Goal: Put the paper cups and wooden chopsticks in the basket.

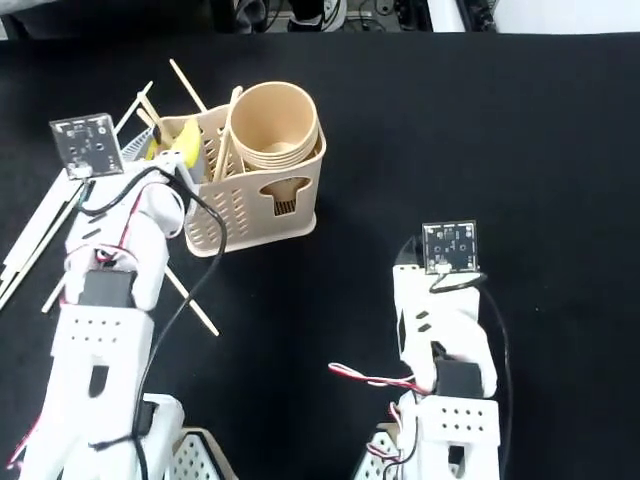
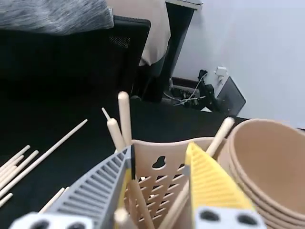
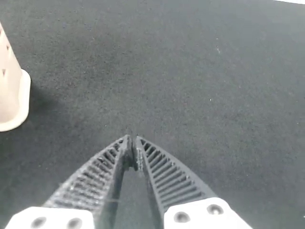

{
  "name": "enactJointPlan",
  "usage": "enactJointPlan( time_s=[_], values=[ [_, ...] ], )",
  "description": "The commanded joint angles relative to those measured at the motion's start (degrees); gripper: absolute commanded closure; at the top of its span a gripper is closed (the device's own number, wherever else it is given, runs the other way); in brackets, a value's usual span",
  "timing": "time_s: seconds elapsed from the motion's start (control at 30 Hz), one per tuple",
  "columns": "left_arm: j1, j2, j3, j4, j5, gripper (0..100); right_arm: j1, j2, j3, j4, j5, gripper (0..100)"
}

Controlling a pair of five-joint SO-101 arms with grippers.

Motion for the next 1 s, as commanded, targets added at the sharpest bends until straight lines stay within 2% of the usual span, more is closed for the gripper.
enactJointPlan(
  time_s=[0.0,0.13,0.23,0.43,0.57,0.73,0.97],
  values=[
    [-1.0,-6.9,-7.9,9.7,0.3,81,-0.9,-0.5,-0.1,-1.3,0.4,98.6],
    [-9.2,-11.7,-16.4,21.7,0.7,81,-0.9,-0.5,-0.1,-1.3,0.4,98.6],
    [-16.8,-10.5,-24.0,31.3,0.7,81,-0.9,-0.5,-0.1,-1.3,0.4,98.6],
    [-26.5,5.8,-35.0,45.6,-0.5,79,-0.9,-0.5,-0.1,-1.3,0.4,98.6],
    [-29.8,20.4,-39.4,48.2,-4.8,79,-0.9,-0.5,-0.1,-1.3,0.4,98.6],
    [-30.5,38.8,-44.3,48.1,-4.9,79,-0.9,-0.5,-0.1,-1.3,0.4,98.6],
    [-26.3,61.3,-54.6,49.8,-4.9,79,-0.9,-0.5,-0.1,-1.3,0.4,98.6]
  ],
)
